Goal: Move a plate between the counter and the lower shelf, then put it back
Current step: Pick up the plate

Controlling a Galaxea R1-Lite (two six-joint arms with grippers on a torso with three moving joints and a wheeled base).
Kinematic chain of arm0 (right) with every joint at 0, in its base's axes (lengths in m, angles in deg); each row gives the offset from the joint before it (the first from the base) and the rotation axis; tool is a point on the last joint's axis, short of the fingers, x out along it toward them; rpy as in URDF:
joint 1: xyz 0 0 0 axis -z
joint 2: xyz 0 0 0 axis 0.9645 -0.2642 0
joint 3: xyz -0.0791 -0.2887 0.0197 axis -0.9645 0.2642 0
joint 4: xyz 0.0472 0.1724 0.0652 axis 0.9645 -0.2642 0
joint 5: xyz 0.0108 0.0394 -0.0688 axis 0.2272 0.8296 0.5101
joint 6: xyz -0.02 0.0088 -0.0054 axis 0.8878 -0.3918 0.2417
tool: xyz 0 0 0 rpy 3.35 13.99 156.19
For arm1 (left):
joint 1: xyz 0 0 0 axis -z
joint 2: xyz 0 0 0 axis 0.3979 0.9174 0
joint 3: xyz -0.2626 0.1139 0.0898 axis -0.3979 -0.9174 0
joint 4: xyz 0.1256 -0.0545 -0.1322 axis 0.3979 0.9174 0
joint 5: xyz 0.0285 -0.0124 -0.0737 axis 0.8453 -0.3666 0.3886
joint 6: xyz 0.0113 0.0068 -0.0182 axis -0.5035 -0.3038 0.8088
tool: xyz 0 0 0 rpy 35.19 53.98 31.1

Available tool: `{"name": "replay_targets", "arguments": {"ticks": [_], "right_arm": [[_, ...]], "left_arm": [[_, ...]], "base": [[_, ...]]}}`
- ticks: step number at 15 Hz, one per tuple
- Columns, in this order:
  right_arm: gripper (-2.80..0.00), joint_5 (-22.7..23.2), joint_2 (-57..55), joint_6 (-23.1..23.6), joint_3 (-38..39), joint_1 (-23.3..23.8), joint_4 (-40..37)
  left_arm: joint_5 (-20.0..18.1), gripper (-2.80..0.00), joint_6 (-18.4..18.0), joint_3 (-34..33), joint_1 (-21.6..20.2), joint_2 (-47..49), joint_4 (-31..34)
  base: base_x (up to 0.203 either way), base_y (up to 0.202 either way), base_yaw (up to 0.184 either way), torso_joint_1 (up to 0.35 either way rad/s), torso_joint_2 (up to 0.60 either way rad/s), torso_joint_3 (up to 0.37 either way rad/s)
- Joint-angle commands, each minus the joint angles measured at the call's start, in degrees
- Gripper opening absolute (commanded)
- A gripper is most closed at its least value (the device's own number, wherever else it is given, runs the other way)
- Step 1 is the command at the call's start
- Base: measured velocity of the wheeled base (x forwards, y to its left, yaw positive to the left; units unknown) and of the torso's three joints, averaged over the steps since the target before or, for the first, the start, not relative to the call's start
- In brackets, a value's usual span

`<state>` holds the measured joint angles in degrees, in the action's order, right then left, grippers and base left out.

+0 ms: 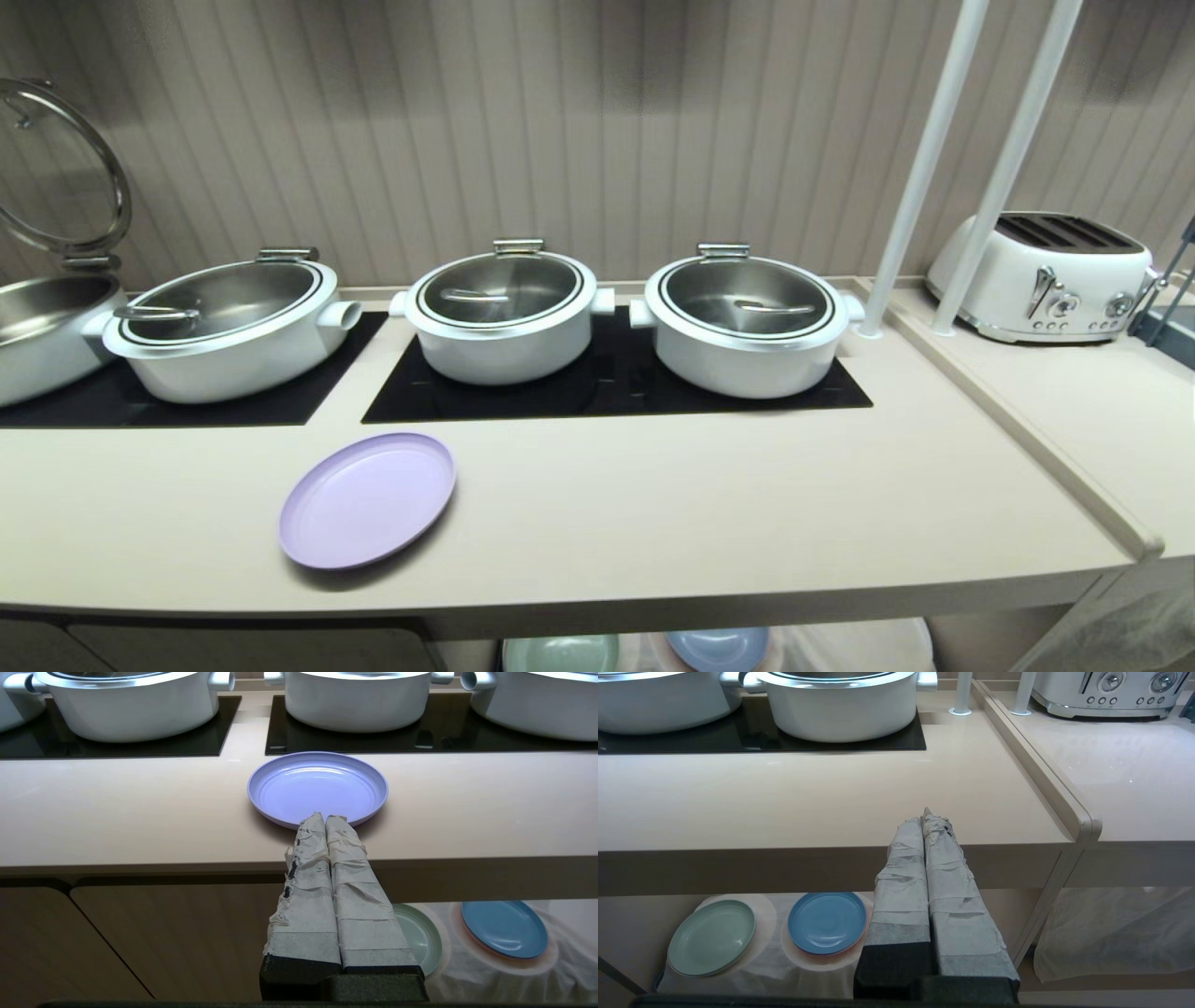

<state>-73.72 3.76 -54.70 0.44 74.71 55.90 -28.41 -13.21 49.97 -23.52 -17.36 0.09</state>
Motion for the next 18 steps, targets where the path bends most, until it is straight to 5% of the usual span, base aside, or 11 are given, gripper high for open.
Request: {"name": "replay_targets", "arguments": {"ticks": [1, 18], "right_arm": [[-2.8, 0.01, 0.0, 0.02, 0.0, 0.02, 0.02], [-2.8, 0.03, 0.0, 0.02, 0.0, -0.02, 0.02]], "left_arm": [[0.04, -2.8, 0.02, 0.0, -0.01, 0.04, -0.02], [0.04, -2.8, 0.02, 0.0, -0.01, 0.04, -0.02]], "base": [[0.0, 0.0, 0.0, 0.0, 0.0, 0.0], [0.0, 0.0, 0.0, 0.0, 0.0, 0.0]]}}
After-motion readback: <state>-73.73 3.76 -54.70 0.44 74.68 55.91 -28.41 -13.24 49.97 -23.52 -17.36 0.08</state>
